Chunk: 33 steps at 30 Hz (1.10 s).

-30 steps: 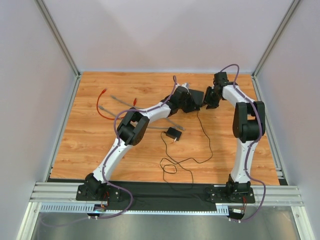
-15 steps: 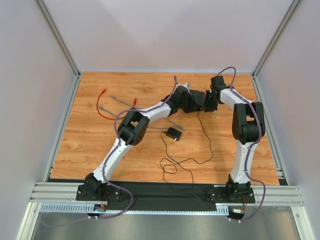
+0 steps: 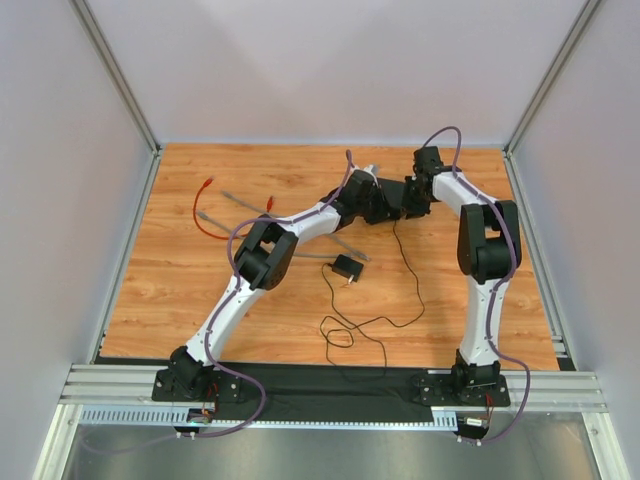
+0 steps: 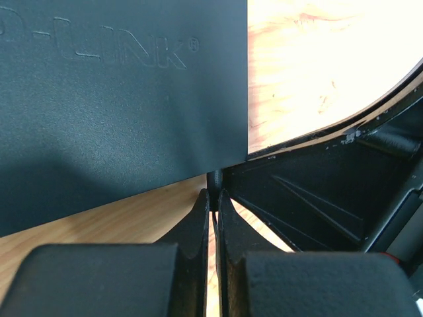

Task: Pull the plug from the switch port

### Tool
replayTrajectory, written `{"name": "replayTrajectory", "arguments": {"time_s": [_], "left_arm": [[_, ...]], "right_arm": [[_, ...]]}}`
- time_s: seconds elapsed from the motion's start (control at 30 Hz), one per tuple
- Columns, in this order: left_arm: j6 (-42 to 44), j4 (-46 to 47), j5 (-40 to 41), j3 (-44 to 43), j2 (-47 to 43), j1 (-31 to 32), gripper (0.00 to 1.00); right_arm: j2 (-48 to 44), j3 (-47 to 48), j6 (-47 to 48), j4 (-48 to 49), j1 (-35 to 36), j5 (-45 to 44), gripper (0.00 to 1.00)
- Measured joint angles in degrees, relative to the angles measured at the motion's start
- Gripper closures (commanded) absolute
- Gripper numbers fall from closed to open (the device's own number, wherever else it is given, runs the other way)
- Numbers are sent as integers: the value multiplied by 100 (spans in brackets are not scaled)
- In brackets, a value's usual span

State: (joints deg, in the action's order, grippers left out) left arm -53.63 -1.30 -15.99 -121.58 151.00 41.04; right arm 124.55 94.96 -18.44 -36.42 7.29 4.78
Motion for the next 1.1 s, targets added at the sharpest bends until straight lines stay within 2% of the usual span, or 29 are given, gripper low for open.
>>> {"name": "replayTrajectory", "arguments": {"time_s": [0.53, 1.1], "left_arm": [[0, 7, 87, -46, 17, -26, 100], [15, 11, 264, -85, 33, -20, 100]], "right_arm": [[282, 520, 221, -358, 166, -437, 72], [695, 1272, -35, -975, 125, -503, 71]]}}
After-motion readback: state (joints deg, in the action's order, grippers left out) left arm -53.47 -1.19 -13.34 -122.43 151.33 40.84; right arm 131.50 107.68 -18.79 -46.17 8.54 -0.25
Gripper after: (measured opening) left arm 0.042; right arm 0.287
